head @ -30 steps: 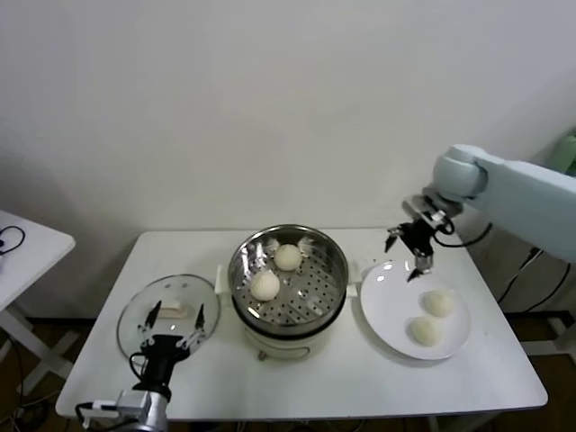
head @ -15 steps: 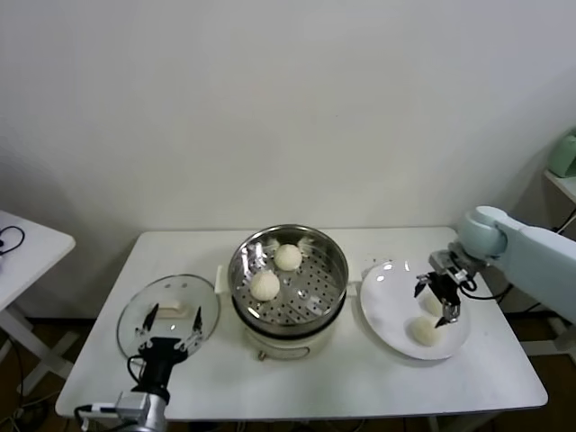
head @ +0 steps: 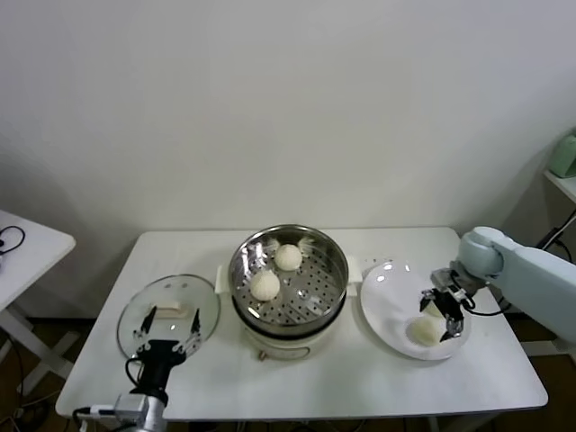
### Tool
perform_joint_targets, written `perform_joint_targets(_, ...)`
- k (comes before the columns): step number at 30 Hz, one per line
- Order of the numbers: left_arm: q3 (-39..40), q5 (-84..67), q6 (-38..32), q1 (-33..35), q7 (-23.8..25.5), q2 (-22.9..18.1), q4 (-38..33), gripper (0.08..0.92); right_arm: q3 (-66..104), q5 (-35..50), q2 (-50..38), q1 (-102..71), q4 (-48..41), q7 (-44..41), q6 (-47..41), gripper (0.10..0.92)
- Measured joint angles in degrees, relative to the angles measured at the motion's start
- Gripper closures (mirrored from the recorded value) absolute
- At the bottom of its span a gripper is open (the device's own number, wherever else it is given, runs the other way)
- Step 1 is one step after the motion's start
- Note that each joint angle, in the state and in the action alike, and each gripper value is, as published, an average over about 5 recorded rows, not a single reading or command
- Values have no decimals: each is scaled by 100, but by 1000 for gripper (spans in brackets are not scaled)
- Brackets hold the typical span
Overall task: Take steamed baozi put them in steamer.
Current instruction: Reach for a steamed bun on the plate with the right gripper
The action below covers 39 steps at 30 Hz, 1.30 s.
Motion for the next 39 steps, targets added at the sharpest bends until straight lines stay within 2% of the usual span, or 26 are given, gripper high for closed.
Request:
perform_joint_targets(23,-48,-13,-8,5,-5,-32,21,177,181,-192,213,-286,-228,69,9,207)
perform_joint_targets(39,-34,-13,-9,-8,-12,-42,35,177,246,-230,228,-316,-259,84,11,326)
